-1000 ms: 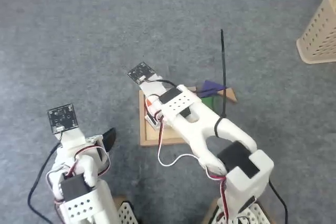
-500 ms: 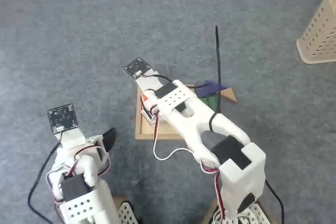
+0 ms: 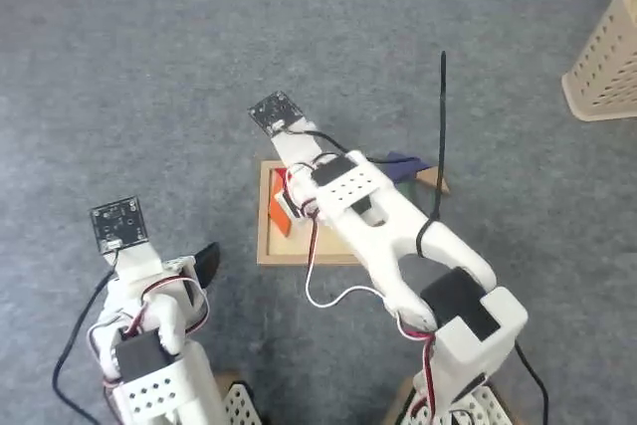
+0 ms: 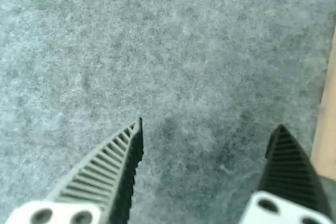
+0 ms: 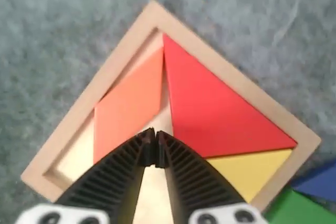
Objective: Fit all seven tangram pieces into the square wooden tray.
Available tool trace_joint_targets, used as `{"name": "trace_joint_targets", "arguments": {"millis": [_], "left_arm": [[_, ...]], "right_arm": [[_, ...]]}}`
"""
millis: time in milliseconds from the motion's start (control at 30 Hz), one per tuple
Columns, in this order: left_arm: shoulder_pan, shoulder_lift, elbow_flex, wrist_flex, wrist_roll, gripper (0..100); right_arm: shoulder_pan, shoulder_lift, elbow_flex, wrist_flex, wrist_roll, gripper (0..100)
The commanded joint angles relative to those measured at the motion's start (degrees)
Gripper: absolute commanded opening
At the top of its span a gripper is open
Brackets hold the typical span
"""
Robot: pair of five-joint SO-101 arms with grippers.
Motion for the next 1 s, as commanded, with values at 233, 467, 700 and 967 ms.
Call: {"name": "trace_joint_targets", "arguments": {"millis": [233,467,700,967], "left_arm": [[0.1,-0.7,-0.7,-0.1,-0.1,35],[0.1,-0.7,-0.7,-0.1,-0.1,35],[0.1,-0.7,-0.7,-0.1,-0.1,35],[0.1,-0.7,-0.7,-0.1,-0.1,35]], "right_arm": [[-2.1,4.4,-1.5,-6.4,-0.5,0.8],[-2.1,5.9,-1.8,-10.9,-0.4,0.8],[-1.9,5.5,-1.8,-12.4,-0.4,0.8],[-1.8,-3.0,-1.5,-8.8,-0.4,0.8]]}}
